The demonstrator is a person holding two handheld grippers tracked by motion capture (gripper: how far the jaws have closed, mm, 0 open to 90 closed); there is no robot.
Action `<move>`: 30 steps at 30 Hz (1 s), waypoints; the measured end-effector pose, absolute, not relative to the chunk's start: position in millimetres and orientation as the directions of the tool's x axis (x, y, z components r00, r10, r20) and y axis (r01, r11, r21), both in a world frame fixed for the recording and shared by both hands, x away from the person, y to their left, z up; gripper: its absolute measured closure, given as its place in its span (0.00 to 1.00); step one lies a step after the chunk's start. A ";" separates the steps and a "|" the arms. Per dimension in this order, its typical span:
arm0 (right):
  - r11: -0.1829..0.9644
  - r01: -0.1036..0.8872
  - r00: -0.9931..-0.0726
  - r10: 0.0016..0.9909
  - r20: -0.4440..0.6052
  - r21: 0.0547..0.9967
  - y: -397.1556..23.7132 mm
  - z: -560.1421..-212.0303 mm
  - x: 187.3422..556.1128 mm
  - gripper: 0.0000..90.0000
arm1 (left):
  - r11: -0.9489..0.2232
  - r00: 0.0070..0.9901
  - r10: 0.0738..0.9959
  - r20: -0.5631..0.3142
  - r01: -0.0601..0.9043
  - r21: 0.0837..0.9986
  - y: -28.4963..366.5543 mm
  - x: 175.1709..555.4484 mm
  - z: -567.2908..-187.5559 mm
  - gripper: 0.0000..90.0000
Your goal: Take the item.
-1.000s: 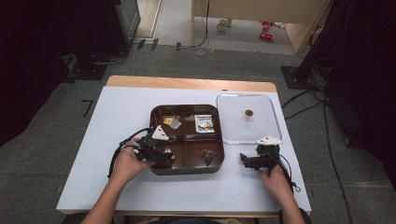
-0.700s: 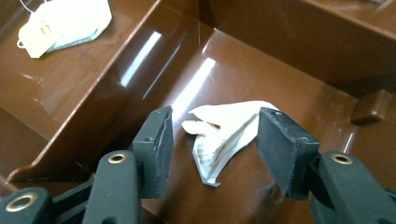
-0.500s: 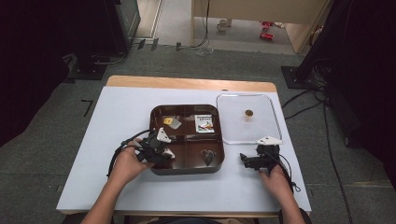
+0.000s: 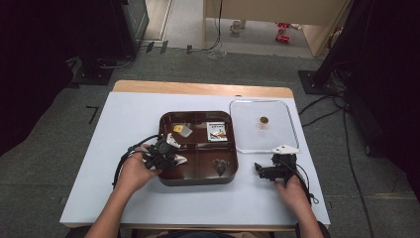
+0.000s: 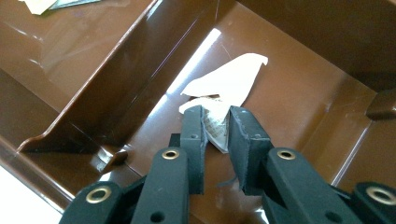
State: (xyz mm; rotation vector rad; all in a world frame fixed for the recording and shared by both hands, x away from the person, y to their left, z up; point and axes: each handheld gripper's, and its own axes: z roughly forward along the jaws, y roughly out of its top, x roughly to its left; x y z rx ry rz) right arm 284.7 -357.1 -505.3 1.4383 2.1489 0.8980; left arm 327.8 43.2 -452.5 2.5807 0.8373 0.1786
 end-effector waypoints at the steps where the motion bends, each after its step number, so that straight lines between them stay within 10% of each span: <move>1: 0.263 0.663 -0.389 0.921 0.022 0.701 -357.1 -505.3 284.7 0.00 | -0.729 0.810 0.587 -0.012 0.534 0.428 43.5 328.2 -452.5 0.86; 30: 0.262 0.663 -0.389 0.921 0.023 0.702 -357.0 -505.3 284.6 0.00 | -0.664 0.804 0.588 -0.090 0.543 0.514 57.1 330.3 -437.7 0.93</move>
